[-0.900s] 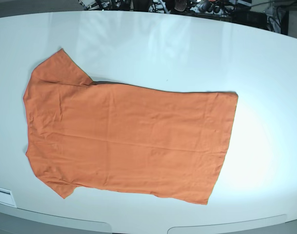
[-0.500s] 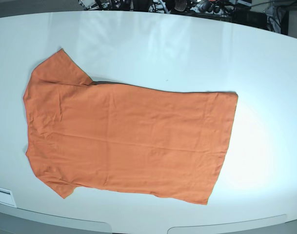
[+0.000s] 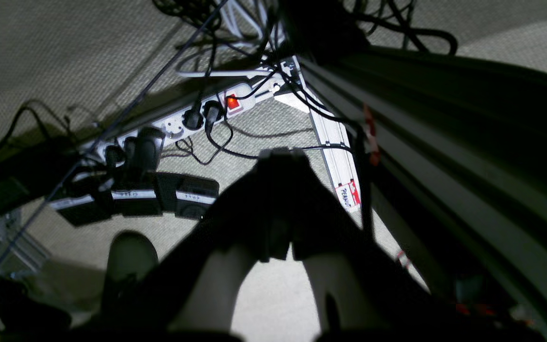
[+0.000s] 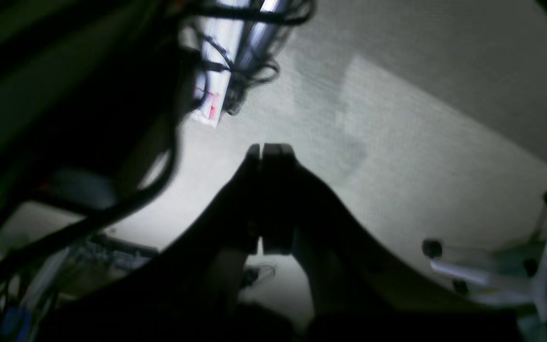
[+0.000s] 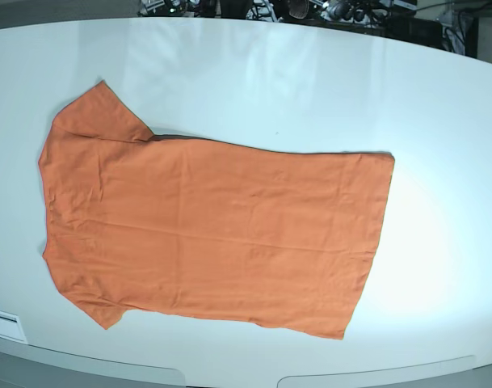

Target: Fold the T-shirt properly

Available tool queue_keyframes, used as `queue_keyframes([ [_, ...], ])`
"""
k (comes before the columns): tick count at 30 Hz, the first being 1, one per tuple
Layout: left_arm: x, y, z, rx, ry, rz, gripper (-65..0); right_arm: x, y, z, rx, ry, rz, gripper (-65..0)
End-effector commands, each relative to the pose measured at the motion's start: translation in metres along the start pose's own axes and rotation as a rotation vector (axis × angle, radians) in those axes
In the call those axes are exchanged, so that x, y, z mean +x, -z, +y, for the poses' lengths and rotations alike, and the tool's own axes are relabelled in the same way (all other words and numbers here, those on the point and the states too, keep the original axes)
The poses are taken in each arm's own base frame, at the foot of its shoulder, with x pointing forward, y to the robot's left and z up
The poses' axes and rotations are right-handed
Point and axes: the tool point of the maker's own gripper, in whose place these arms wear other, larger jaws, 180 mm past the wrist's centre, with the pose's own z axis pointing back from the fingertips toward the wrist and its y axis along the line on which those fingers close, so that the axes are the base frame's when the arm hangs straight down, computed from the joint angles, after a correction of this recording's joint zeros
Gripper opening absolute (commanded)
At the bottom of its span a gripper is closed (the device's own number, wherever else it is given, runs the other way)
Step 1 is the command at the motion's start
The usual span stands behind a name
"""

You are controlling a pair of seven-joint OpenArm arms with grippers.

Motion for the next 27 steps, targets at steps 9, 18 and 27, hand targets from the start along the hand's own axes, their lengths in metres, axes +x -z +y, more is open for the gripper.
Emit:
queue_keyframes([
  [9, -0.071, -0.043, -0.041, -0.154, 0.031, 0.120, -65.0, -0.085, -0.035, 0.037, 0.118, -0.106, 0.045, -65.0],
  [18, -0.108, -0.121, -0.023, -0.174, 0.185, 0.092, -65.0, -0.136, -0.098, 0.046, 0.070, -0.124, 0.075, -65.0],
  [27, -0.074, -0.222, -0.003, -0.054, 0.503, -0.066, -65.0, -0.123, -0.193, 0.031, -0.085, -0.235, -0.082, -65.0],
])
